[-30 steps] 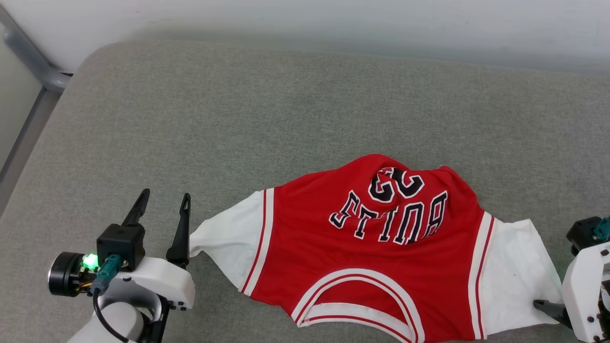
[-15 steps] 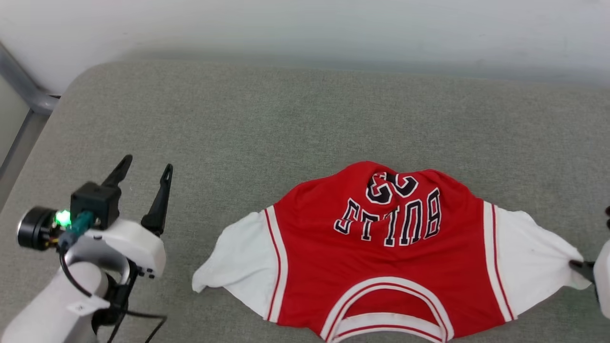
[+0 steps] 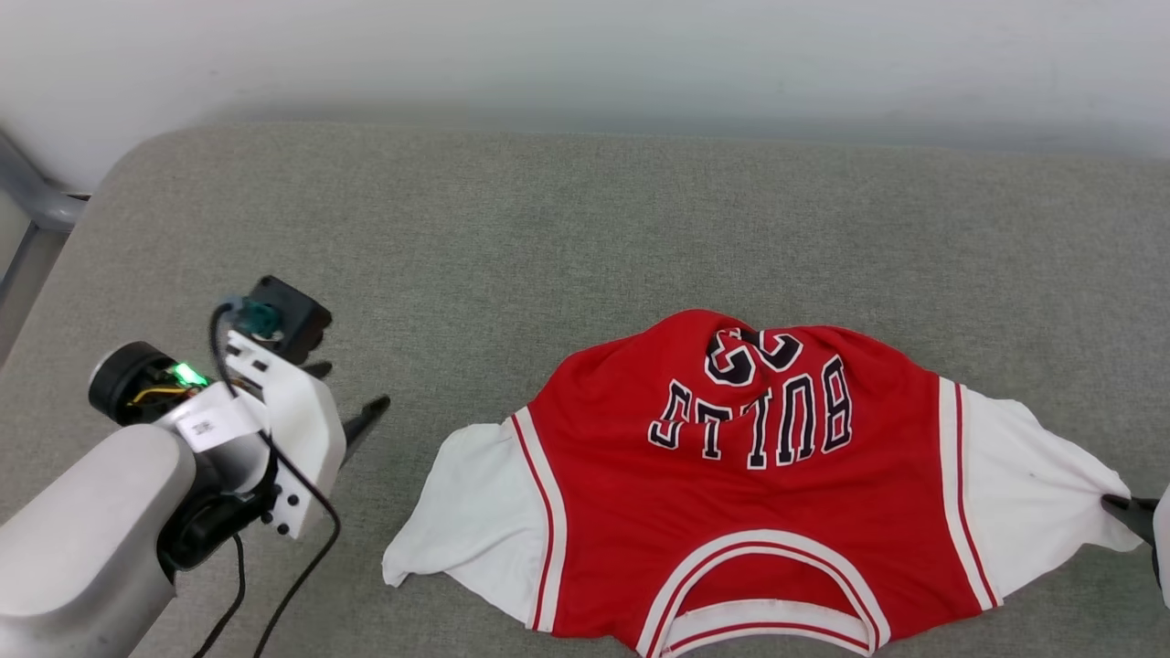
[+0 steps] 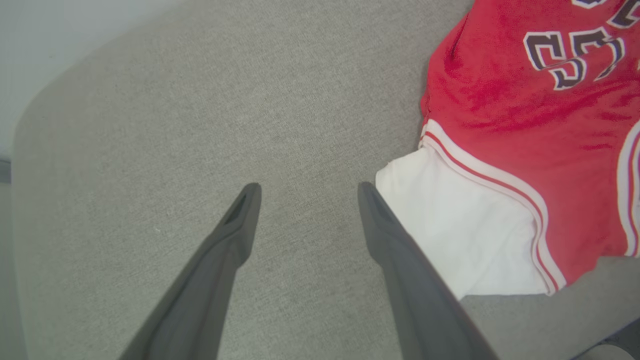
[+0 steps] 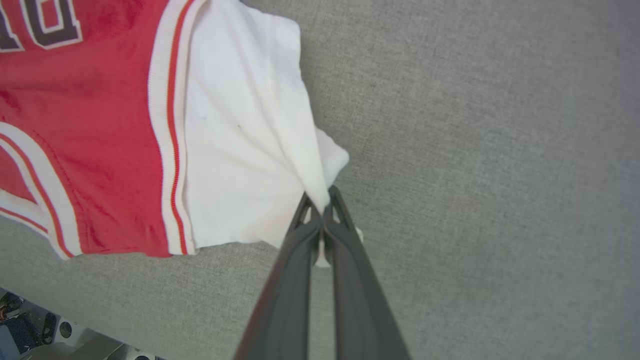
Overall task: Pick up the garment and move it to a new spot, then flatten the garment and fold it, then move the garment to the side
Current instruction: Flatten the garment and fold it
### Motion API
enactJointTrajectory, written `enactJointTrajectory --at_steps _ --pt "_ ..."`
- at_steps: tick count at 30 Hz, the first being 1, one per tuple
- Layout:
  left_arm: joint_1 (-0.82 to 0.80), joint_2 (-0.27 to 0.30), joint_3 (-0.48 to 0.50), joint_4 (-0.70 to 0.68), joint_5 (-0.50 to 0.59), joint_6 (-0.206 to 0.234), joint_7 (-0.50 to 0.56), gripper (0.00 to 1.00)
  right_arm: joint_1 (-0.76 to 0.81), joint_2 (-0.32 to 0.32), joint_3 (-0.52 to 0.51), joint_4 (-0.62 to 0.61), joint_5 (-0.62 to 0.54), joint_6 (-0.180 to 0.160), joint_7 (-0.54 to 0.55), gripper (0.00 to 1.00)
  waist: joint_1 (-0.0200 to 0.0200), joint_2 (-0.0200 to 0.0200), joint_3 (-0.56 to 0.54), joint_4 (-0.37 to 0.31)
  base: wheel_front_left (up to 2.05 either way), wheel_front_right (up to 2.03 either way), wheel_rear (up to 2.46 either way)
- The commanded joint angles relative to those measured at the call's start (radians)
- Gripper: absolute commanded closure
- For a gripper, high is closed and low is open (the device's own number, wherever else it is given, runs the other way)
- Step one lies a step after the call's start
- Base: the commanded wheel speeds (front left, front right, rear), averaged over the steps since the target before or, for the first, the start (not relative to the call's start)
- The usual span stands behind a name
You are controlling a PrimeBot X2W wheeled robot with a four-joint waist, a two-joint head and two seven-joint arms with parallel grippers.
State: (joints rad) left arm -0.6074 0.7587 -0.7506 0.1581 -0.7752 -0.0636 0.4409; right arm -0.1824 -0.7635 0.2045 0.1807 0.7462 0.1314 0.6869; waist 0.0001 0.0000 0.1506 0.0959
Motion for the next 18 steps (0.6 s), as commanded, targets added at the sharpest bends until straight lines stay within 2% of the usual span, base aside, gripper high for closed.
enactJointTrajectory --at_steps 1,5,8,13,18 --pt "-0.016 0.004 -0.012 -0.005 -0.016 -0.010 0.041 0.00 0.006 0.008 -0.004 -0.006 -0.008 -0.001 0.002 1.00 -0.0001 0.0000 0.002 -0.002 0.00 0.00 0.00" --pt "-0.046 0.011 -0.066 -0.025 -0.070 -0.039 0.207 0.00 -0.004 0.026 -0.003 -0.017 -0.020 -0.001 0.014 1.00 -0.0001 0.0000 0.008 -0.009 0.00 0.00 0.00" --pt "-0.054 0.011 -0.105 -0.038 -0.095 -0.049 0.288 0.00 -0.014 0.034 -0.002 -0.026 -0.028 -0.001 0.021 1.00 -0.0001 0.0000 0.015 -0.015 0.00 0.00 0.00" --pt "-0.055 0.003 -0.152 -0.030 -0.116 -0.059 0.347 0.00 -0.027 0.048 -0.003 -0.039 -0.038 -0.001 0.032 1.00 -0.0001 0.0000 0.035 -0.027 0.00 0.00 0.00" --pt "-0.028 -0.010 -0.193 0.005 -0.133 -0.064 0.353 0.00 -0.047 0.064 0.003 -0.054 -0.049 -0.001 0.042 1.00 -0.0001 0.0000 0.060 -0.044 0.00 0.00 0.00"
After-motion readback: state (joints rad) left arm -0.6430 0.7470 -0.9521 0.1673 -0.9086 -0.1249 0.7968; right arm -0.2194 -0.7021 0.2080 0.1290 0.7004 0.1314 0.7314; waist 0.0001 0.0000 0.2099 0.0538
